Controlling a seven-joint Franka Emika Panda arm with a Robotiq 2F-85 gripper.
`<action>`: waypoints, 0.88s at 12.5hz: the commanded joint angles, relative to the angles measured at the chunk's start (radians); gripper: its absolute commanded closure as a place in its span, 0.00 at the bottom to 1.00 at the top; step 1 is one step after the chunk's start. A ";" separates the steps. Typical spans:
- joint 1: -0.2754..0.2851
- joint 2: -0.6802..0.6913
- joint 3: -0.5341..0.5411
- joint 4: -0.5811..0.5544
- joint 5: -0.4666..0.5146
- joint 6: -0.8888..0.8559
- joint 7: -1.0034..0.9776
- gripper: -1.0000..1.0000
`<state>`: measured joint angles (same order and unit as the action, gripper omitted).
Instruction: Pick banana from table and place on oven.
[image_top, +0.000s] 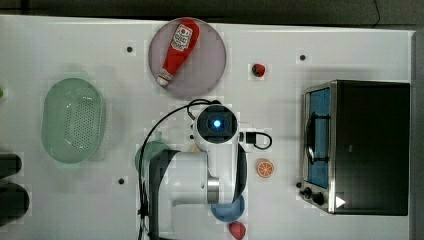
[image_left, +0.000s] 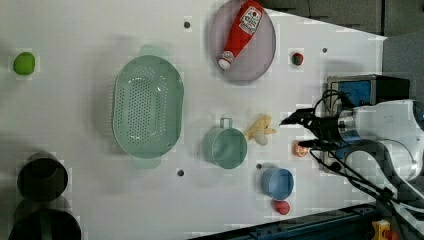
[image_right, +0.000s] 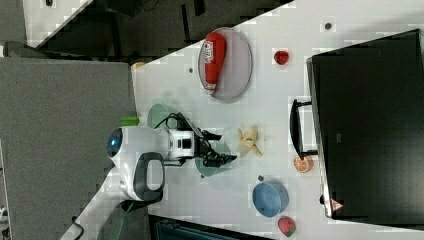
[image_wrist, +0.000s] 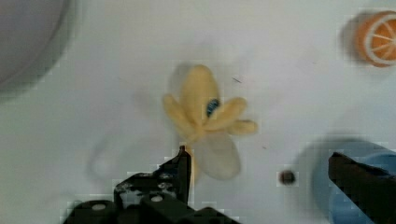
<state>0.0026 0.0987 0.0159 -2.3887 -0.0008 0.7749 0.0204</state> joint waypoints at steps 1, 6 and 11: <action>-0.008 0.067 0.014 -0.017 -0.015 0.128 -0.019 0.00; -0.008 0.207 0.053 -0.042 -0.015 0.281 -0.019 0.00; -0.008 0.241 0.054 -0.055 -0.015 0.329 -0.018 0.28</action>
<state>-0.0018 0.3430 0.0681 -2.4414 -0.0278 1.0801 0.0179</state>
